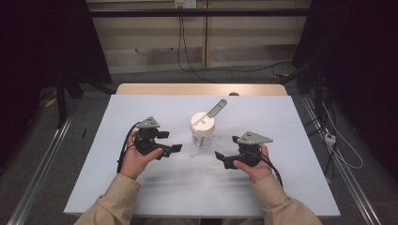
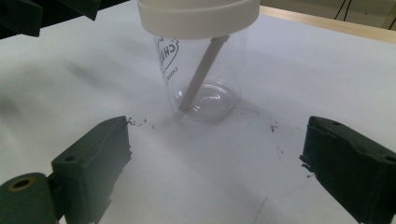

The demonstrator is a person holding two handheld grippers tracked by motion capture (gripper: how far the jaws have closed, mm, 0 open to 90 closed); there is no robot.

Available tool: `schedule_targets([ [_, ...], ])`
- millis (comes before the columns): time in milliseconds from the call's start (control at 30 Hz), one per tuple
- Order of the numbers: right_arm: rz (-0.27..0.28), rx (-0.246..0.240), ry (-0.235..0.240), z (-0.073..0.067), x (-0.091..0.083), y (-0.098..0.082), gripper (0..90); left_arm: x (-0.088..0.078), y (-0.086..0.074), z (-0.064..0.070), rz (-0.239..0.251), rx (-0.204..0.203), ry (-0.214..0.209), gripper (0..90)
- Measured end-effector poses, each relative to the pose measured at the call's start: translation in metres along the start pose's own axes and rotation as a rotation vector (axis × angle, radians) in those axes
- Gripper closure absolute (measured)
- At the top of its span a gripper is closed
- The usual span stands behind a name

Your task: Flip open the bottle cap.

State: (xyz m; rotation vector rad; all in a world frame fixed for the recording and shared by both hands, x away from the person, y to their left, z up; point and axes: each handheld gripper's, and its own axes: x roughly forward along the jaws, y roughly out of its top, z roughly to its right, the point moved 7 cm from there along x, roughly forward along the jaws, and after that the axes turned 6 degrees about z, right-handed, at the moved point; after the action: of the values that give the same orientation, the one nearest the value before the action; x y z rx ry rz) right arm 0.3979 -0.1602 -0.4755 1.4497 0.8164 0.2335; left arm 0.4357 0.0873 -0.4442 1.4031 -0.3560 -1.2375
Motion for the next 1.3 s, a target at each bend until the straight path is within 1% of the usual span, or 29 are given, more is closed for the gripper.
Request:
schedule_targets([
  [33, 0.000, -0.001, -0.001, 0.001, -0.002, -0.001, 7.4, -0.001, -0.002, -0.001, -0.002, 0.007, 0.002, 15.6],
  [100, 0.004, 0.002, -0.002, 0.002, -0.006, -0.001, 7.5, -0.003, -0.005, -0.002, -0.003, 0.000, 0.002, 14.1],
  [133, 0.006, 0.002, -0.003, 0.003, -0.008, -0.002, 7.5, -0.004, -0.007, -0.003, -0.010, 0.007, 0.001, 14.1],
  [233, 0.005, 0.004, -0.008, 0.005, -0.013, -0.004, 7.5, -0.008, -0.010, -0.005, -0.002, 0.005, -0.006, 11.7],
  [300, 0.006, 0.004, -0.009, 0.006, -0.016, -0.006, 7.5, -0.011, -0.012, -0.006, -0.003, 0.007, 0.002, 9.8],
  [333, 0.005, 0.006, -0.010, 0.006, -0.018, -0.007, 7.5, -0.012, -0.012, -0.007, 0.006, 0.006, 0.007, 9.2],
  [367, 0.006, 0.006, -0.010, 0.006, -0.020, -0.007, 7.5, -0.014, -0.014, -0.008, 0.001, 0.011, 0.005, 9.1],
  [400, 0.008, 0.008, -0.010, 0.007, -0.022, -0.008, 7.5, -0.015, -0.014, -0.008, 0.012, 0.001, 0.004, 9.1],
  [467, 0.006, 0.009, -0.009, 0.008, -0.026, -0.010, 7.4, -0.017, -0.018, -0.010, 0.009, 0.003, 0.007, 8.9],
  [500, 0.004, 0.010, -0.009, 0.008, -0.028, -0.011, 7.4, -0.018, -0.019, -0.010, 0.000, 0.002, 0.010, 8.9],
  [600, 0.004, 0.015, -0.011, 0.010, -0.032, -0.014, 7.4, -0.020, -0.023, -0.012, 0.005, 0.000, 0.013, 8.9],
  [733, 0.000, 0.012, -0.012, 0.010, -0.036, -0.016, 7.4, -0.023, -0.026, -0.012, 0.010, 0.003, 0.019, 8.9],
  [833, -0.003, 0.010, -0.015, 0.011, -0.038, -0.019, 7.4, -0.026, -0.029, -0.013, -0.004, 0.011, 0.027, 8.9],
  [933, -0.007, 0.012, -0.016, 0.012, -0.041, -0.021, 7.4, -0.028, -0.032, -0.015, 0.000, 0.010, 0.032, 8.9],
  [1000, -0.009, 0.011, -0.019, 0.013, -0.044, -0.022, 7.4, -0.029, -0.034, -0.016, -0.009, 0.011, 0.038, 8.9],
  [1133, -0.018, 0.012, -0.018, 0.014, -0.047, -0.025, 7.4, -0.032, -0.037, -0.017, -0.010, 0.013, 0.039, 8.9],
  [1167, -0.018, 0.011, -0.018, 0.014, -0.048, -0.026, 7.5, -0.033, -0.038, -0.018, -0.006, 0.014, 0.042, 8.9],
  [1233, -0.020, 0.012, -0.018, 0.015, -0.049, -0.026, 7.5, -0.034, -0.040, -0.019, -0.012, 0.013, 0.051, 8.9],
  [1300, -0.021, 0.011, -0.020, 0.015, -0.051, -0.027, 7.6, -0.036, -0.041, -0.021, -0.011, 0.010, 0.050, 8.9],
])
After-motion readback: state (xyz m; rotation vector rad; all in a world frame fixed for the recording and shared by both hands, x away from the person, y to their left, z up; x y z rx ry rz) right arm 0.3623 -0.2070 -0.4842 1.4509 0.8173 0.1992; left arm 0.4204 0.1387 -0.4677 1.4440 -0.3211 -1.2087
